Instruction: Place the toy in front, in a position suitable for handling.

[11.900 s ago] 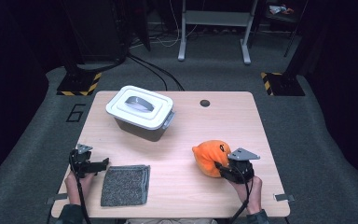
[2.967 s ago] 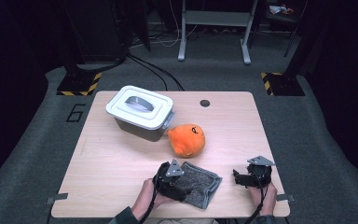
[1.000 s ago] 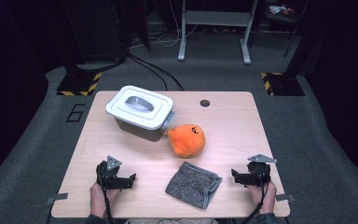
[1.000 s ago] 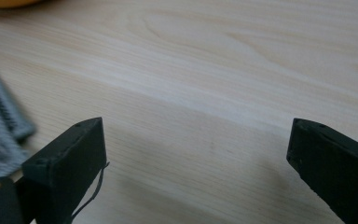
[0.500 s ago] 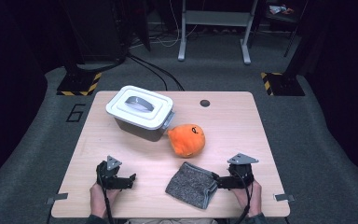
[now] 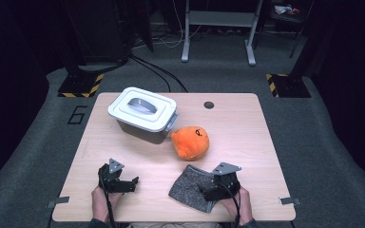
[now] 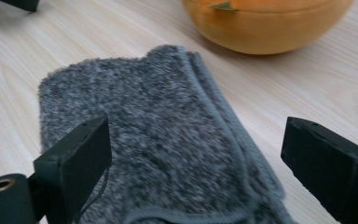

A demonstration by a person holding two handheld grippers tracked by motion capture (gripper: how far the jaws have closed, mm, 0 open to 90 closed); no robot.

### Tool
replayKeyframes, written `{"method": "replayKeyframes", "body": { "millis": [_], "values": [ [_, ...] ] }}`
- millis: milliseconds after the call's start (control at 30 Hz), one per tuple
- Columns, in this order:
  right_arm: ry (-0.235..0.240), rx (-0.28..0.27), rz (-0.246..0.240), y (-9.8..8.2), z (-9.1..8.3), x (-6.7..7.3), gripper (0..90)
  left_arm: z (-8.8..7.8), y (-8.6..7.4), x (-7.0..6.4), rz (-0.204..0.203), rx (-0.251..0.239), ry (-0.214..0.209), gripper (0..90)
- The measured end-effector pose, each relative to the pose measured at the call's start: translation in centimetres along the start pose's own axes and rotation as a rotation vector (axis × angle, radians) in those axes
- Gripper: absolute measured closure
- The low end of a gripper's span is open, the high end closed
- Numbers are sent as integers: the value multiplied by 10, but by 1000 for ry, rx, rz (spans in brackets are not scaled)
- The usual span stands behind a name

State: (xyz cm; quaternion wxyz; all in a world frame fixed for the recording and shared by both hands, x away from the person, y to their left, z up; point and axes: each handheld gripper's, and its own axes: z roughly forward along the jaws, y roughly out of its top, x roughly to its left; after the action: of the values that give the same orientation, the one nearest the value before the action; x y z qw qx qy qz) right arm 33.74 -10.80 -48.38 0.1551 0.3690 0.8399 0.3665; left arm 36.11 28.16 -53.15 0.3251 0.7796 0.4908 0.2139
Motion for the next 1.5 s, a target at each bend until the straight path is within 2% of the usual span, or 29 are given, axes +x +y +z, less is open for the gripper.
{"method": "replayKeyframes", "body": {
  "millis": [33,167,200,300,333,433,633,900,1200,1267,1500],
  "values": [
    [6,8,-23,1,4,6,99,0,0,0,-1,2,-1,1],
    [26,30,-50,3,12,11,116,0,0,0,0,1,0,1],
    [23,39,-44,2,14,13,127,0,0,0,-1,1,0,1],
    [31,32,-67,2,20,15,161,0,0,0,-1,2,-1,1],
    [28,41,-53,2,21,16,182,0,0,0,-1,2,-1,1],
    [26,39,-58,0,26,16,241,0,0,0,-1,1,0,1],
    [39,84,-62,-5,33,12,327,0,0,0,-1,1,0,1],
    [55,75,-60,-10,35,9,444,0,0,0,-1,1,-1,1],
    [65,63,-55,-12,32,6,649,0,0,0,-1,2,-1,1],
    [69,56,-41,-13,32,6,696,0,0,0,-1,2,-1,1],
    [86,36,-14,-14,30,3,759,0,0,0,-1,2,-1,1]
  ]
}}
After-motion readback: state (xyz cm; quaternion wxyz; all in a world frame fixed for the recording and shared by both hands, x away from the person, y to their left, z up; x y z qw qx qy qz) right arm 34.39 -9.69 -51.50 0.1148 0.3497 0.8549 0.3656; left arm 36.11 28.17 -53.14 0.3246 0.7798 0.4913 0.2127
